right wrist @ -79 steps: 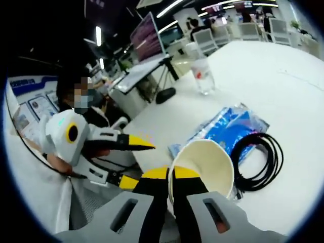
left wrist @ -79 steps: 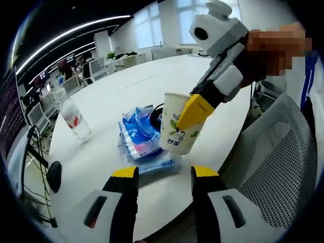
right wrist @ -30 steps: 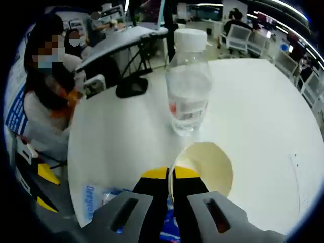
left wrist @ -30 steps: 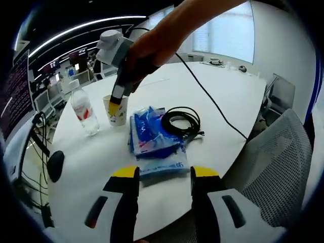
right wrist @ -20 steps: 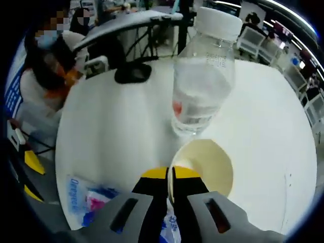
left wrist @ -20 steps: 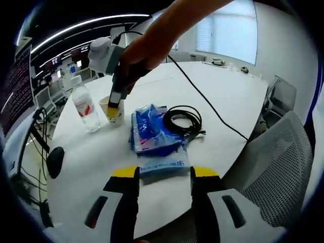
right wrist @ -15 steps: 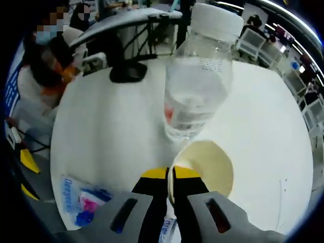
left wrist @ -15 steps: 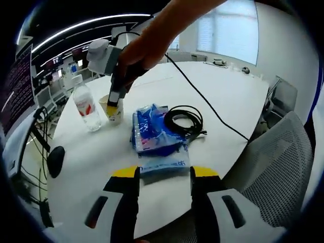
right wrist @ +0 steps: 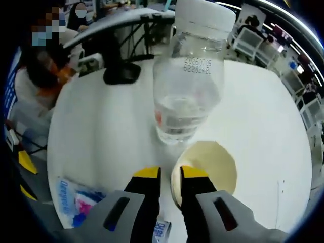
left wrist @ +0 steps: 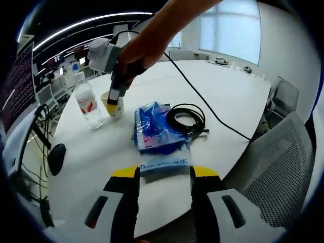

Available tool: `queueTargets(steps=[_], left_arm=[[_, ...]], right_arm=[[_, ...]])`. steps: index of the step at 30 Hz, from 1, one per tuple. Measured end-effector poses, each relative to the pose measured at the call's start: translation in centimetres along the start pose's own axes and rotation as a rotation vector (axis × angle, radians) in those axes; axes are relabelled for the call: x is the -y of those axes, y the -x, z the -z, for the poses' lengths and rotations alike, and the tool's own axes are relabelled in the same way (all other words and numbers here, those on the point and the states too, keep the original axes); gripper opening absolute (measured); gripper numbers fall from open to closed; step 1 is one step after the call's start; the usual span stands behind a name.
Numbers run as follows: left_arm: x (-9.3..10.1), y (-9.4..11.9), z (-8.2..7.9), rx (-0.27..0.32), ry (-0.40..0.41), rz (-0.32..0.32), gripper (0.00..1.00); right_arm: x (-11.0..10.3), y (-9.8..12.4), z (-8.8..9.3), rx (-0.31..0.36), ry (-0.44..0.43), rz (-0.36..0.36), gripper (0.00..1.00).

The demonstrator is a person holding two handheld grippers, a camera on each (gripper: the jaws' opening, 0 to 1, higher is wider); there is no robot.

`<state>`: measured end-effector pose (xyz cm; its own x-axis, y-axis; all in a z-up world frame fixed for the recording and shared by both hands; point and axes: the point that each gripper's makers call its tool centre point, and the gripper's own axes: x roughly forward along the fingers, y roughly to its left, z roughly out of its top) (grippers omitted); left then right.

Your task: Arrange the tabletop items into an orderly group along one side of the table until the central work area is clear of visible clutter.

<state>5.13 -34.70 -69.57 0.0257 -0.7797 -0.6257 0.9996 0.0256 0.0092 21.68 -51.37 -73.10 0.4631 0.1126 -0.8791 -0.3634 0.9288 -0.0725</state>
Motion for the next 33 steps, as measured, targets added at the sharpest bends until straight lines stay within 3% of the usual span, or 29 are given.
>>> queueTargets(steps=[14,16,19,33], left_arm=[[0.2,-0.1,0.3,-0.015,-0.008,0.002,0.38],[0.2,-0.1,0.3,-0.019,-0.009,0.002,0.39],[0.1,-0.1,0.4,-0.02,-0.009,-0.002,0.39],[-0.2,-0.2,0.8,-0.037,0.003,-0.009,0.38]], right_arm=[[0.3,2.2,-0.4,0.083,-0.08,0.025,0.2],[0.0,2.6,-0.8,0.133,-0.138,0.008,0.23],[-0.4,3.1,-0.6,0.144,-0.138,-0.009,0.23],[-0.4,7.2,0.2,0.336,-0.305,0.033,0.25]])
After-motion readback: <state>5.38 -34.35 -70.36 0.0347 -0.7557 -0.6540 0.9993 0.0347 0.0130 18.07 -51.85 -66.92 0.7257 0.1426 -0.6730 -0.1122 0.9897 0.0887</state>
